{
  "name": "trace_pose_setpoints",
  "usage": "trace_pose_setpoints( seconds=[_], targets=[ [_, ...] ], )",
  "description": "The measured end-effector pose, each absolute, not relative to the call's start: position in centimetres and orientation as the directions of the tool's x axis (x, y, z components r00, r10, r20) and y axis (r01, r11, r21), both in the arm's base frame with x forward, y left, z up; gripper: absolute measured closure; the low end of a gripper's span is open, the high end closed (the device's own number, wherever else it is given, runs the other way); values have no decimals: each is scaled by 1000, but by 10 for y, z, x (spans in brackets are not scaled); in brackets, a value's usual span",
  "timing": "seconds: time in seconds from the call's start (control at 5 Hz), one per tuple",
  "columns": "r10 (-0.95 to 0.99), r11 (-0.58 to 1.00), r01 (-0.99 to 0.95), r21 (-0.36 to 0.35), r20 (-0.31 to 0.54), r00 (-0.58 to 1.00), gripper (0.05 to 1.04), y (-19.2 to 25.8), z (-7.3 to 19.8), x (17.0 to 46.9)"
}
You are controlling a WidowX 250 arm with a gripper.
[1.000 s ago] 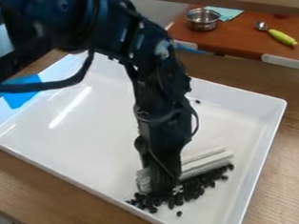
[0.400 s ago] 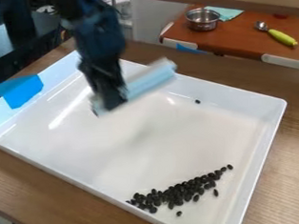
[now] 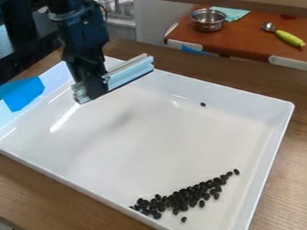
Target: Sweep into pile
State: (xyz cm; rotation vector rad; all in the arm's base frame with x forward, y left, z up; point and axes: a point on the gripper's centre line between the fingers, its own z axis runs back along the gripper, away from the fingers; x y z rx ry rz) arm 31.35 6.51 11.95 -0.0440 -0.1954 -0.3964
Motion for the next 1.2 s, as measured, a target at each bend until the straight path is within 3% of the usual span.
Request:
trace_pose_setpoints(
  seconds=[0.6, 1.2],
  targets=[
    [-394, 919, 390, 54, 114, 912, 705, 29, 79, 341],
    [-383, 924, 380, 51, 88, 919, 705, 13, 65, 356]
  ],
)
